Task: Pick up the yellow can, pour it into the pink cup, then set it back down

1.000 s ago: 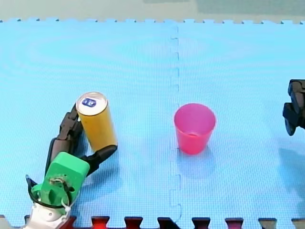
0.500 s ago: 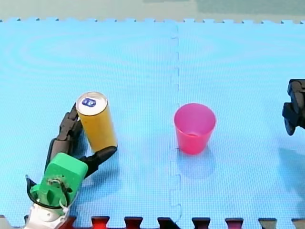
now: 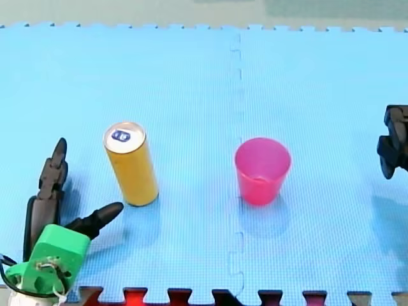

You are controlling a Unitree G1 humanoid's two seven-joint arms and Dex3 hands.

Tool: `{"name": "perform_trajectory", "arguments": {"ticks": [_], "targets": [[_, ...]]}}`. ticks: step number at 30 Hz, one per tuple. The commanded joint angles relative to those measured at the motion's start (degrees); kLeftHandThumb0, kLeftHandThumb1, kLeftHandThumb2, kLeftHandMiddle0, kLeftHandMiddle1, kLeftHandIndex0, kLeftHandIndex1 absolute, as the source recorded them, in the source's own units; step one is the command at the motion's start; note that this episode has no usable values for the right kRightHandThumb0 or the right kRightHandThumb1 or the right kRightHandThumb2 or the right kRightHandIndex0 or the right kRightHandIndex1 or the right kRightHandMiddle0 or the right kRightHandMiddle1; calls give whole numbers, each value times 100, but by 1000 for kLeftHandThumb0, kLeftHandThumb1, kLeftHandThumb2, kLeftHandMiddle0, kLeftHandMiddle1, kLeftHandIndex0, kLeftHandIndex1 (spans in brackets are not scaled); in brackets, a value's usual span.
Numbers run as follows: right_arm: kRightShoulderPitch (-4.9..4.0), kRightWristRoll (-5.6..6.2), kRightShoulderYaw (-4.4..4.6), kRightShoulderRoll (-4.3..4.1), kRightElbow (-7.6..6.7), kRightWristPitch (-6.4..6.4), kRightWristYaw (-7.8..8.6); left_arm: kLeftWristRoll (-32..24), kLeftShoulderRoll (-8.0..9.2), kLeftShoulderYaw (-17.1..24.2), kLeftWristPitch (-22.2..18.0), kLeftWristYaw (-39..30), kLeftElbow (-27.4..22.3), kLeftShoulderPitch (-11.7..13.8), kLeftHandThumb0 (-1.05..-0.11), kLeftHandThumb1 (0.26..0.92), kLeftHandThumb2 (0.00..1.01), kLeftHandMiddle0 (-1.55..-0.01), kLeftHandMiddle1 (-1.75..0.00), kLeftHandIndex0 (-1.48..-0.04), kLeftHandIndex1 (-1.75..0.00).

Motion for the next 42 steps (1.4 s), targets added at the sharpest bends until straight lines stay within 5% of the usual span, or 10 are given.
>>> {"name": "perform_trajectory", "arguments": {"ticks": [1, 14, 20, 24, 30, 36, 42], "targets": [[-33, -37, 36, -15, -13, 10, -25, -50, 24, 15, -69, -68, -8, 13, -1046, 720, 3, -232, -9, -193, -16], [-51, -93, 70, -2, 6, 36, -81, -218, 128, 52, -387, -538, -77, -3, -991, 685, 0, -229, -2, -191, -1], [-49, -98, 65, -2, 10, 41, -91, -1024, 63, 386, -681, -1865, -208, -6, -1038, 727, 15, -226, 0, -189, 0], [-45, -84, 45, -1, 9, 51, -90, -1926, 30, 697, -547, -3030, -618, 72, -1048, 784, 33, -236, -5, -197, -4], [-29, -85, 38, 0, 16, 40, -89, -2832, 74, 1010, -510, -3593, -1574, 234, -1048, 862, 42, -276, -19, -247, -22], [-31, -97, 39, 8, 29, 39, -111, -3184, 67, 1097, -419, -3889, -2196, 325, -1048, 885, 37, -287, -20, -265, -22], [-30, -115, 49, 9, 35, 18, -129, -2950, 70, 1158, -269, -3689, -2634, 402, -1048, 913, 35, -297, -20, -279, -19]]}}
